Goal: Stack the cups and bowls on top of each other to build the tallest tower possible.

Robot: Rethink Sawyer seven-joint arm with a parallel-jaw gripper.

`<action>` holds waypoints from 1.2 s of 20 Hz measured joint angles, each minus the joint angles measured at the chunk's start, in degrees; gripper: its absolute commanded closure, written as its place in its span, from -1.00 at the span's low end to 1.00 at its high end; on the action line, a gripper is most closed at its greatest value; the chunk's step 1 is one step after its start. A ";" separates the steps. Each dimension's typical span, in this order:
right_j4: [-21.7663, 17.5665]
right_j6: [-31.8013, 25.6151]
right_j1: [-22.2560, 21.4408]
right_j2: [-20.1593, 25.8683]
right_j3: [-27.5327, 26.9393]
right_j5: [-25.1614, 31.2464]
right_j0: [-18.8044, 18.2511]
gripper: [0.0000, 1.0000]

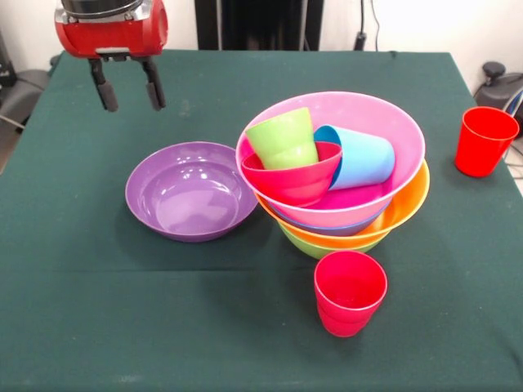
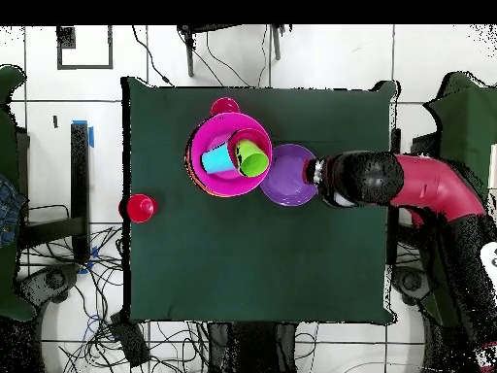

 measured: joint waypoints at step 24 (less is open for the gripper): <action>-2.90 0.00 6.11 -7.41 -4.89 -9.67 5.31 -1.00</action>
